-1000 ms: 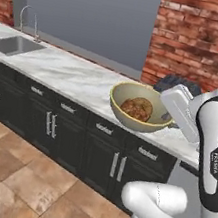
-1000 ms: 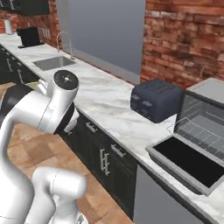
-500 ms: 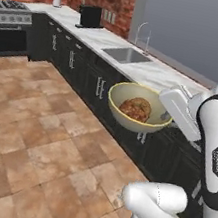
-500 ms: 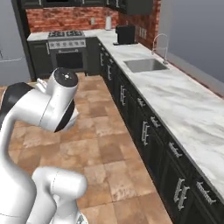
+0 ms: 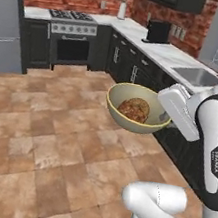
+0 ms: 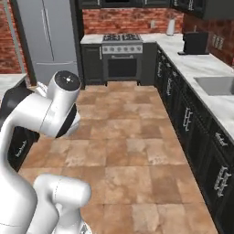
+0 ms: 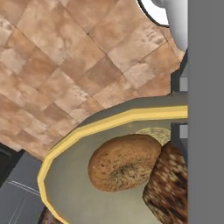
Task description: Pick up the heated bread from the toaster oven and place it in the bowl. Then move the bread bowl to the dining counter.
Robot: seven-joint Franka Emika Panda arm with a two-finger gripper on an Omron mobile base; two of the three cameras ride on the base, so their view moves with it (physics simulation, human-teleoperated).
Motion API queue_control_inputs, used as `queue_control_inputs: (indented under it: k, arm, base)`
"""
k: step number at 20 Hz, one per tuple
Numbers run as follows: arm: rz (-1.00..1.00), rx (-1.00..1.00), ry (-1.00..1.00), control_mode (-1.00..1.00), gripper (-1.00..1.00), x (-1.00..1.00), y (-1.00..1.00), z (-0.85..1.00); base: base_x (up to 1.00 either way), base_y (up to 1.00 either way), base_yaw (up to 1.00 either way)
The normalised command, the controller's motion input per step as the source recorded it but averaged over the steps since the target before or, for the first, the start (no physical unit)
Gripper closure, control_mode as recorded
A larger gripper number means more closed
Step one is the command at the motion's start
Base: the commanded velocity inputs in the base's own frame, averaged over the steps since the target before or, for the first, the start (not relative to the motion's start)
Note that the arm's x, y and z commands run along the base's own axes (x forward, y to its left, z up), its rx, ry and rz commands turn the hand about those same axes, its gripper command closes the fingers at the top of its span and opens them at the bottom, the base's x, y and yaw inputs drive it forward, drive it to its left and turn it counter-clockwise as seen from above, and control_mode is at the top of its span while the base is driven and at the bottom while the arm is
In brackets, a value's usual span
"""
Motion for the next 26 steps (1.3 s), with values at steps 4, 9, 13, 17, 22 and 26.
queue_control_inputs:
  k: [4, 9, 13, 17, 22, 26]
  arm:
    - [0.0, 0.0, 0.0, 1.0, 1.0, 0.0, 0.0, 0.0]
    - [0.0, 0.0, 0.0, 1.0, 1.0, 0.0, 0.0, 0.0]
    - [0.0, 0.0, 0.0, 1.0, 1.0, 0.0, 0.0, 0.0]
    - [0.0, 0.0, 0.0, 1.0, 1.0, 0.0, 0.0, 0.0]
    - [0.0, 0.0, 0.0, 1.0, 1.0, 0.0, 0.0, 0.0]
    - [0.0, 0.0, 0.0, 1.0, 1.0, 0.0, 0.0, 0.0]
  base:
    - [0.88, 0.84, 0.53]
    - [0.4, 0.36, 0.79]
    - [0.73, 0.01, 0.78]
    - [0.85, -0.07, 0.78]
    - [0.84, -0.34, 0.76]
    - [1.0, -0.8, 0.52]
